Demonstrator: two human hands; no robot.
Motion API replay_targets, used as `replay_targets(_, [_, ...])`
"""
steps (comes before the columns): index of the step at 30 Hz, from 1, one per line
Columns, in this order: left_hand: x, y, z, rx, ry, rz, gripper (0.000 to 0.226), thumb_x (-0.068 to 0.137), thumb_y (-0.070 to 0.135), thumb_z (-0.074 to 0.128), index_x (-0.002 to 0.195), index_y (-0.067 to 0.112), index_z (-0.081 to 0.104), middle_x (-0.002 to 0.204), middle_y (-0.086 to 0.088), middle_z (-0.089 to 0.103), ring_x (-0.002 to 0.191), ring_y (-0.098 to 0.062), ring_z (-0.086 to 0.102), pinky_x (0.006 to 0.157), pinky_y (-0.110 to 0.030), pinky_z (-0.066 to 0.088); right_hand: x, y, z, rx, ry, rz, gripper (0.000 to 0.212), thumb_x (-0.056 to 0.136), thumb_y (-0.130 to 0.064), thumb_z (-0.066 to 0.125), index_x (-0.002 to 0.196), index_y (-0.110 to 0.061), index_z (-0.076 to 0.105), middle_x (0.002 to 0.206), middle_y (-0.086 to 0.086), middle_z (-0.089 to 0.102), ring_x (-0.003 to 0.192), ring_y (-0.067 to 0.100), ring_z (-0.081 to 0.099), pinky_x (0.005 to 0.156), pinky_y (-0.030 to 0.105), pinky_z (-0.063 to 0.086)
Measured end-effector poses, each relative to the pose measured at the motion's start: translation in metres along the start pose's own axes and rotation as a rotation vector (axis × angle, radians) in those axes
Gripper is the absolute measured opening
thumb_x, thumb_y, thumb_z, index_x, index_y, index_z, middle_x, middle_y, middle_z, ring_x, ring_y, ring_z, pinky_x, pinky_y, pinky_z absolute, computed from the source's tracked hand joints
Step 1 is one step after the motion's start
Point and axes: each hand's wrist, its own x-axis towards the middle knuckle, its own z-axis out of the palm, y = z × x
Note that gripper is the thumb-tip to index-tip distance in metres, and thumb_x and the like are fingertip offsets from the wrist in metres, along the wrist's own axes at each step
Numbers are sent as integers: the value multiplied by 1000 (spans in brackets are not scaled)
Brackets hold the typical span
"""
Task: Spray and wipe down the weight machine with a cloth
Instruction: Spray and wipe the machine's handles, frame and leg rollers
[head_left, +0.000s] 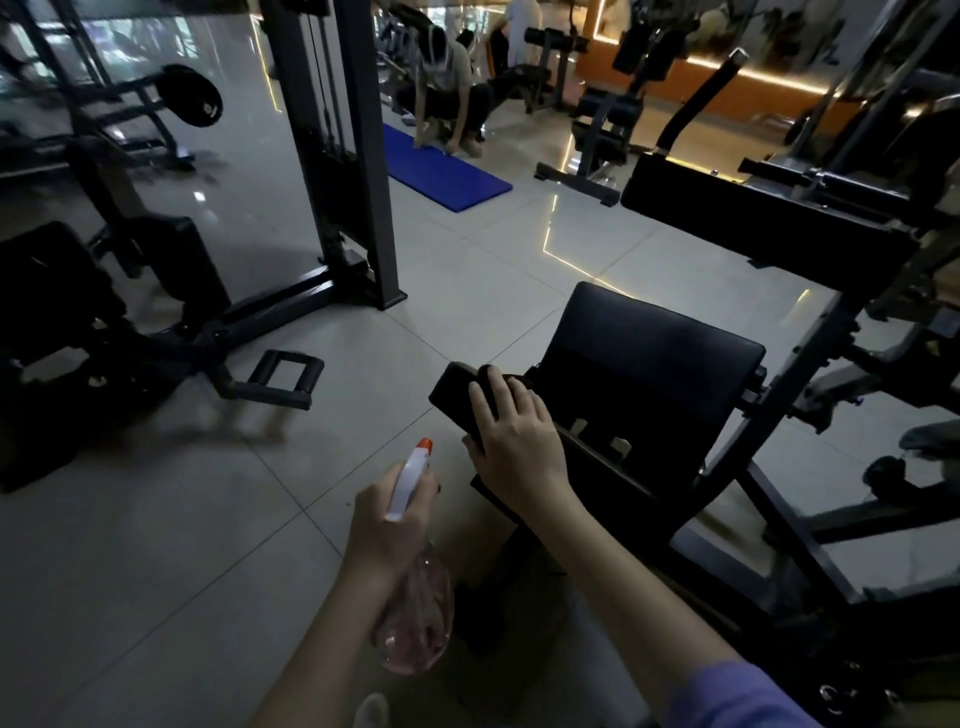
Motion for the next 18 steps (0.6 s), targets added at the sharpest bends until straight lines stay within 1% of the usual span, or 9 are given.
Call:
replay_targets(2, [10, -4, -6, 13, -17, 0, 30, 96, 24, 52, 87, -2, 63, 83, -27, 65, 80, -40, 63, 70, -51, 52, -4, 4, 0, 5, 33, -58, 65, 77, -39, 70, 132, -9, 53, 138, 17, 49, 121, 37, 52, 97, 48, 46])
replay_targets(3, [15, -5, -8, 15, -23, -4, 30, 97, 22, 52, 89, -5, 63, 83, -28, 65, 79, -41, 63, 69, -50, 52, -12, 11, -1, 0, 52, -117, 61, 80, -40, 67, 132, -11, 53, 139, 15, 49, 124, 36, 50, 99, 48, 44])
replay_targets(6, [27, -8, -13, 13, -51, 16, 35, 96, 26, 52, 86, -6, 62, 81, -26, 65, 76, -38, 62, 67, -47, 50, -32, 32, -3, -33, 34, -291, 57, 86, -46, 46, 135, -17, 51, 143, 9, 46, 131, 32, 44, 105, 46, 39])
replay_targets(7, [29, -9, -13, 15, -60, 23, 36, 96, 27, 51, 85, -6, 62, 79, -26, 65, 74, -37, 62, 65, -46, 49, -33, 36, -4, -42, 27, -312, 57, 86, -46, 45, 135, -18, 50, 143, 8, 46, 131, 31, 43, 106, 46, 38])
replay_targets(11, [33, -16, -18, 9, -79, 45, 24, 96, 21, 52, 86, 3, 64, 73, -17, 66, 67, -25, 63, 62, -37, 48, -11, 27, 4, -52, 34, -282, 60, 78, -40, 69, 131, -16, 55, 140, 8, 49, 129, 31, 47, 103, 47, 40])
replay_targets(13, [32, -19, -21, -4, -81, 45, 29, 94, 26, 52, 84, 1, 63, 72, -21, 65, 66, -30, 62, 59, -38, 47, 5, 17, 8, -34, 52, -260, 59, 77, -38, 72, 130, -15, 57, 139, 9, 50, 127, 32, 48, 101, 47, 41])
replay_targets(15, [30, -20, -24, -6, -97, 36, 27, 96, 22, 52, 82, 1, 62, 74, -26, 63, 65, -33, 60, 54, -36, 45, 20, 7, 11, 5, 68, -220, 58, 77, -35, 73, 128, -13, 58, 138, 10, 52, 125, 32, 50, 100, 47, 42])
replay_targets(17, [28, -22, -24, 12, -104, 32, 21, 96, 21, 52, 81, 9, 61, 72, -22, 64, 66, -32, 61, 55, -33, 44, 36, -5, 13, 51, 55, -177, 56, 77, -32, 73, 127, -12, 58, 136, 10, 53, 123, 34, 52, 98, 48, 45])
replay_targets(18, [26, -22, -23, 17, -105, 34, 22, 95, 25, 51, 80, 11, 60, 71, -20, 63, 66, -31, 61, 57, -34, 45, 41, -10, 13, 74, 41, -157, 56, 76, -30, 74, 126, -11, 58, 135, 11, 54, 122, 34, 52, 97, 48, 47])
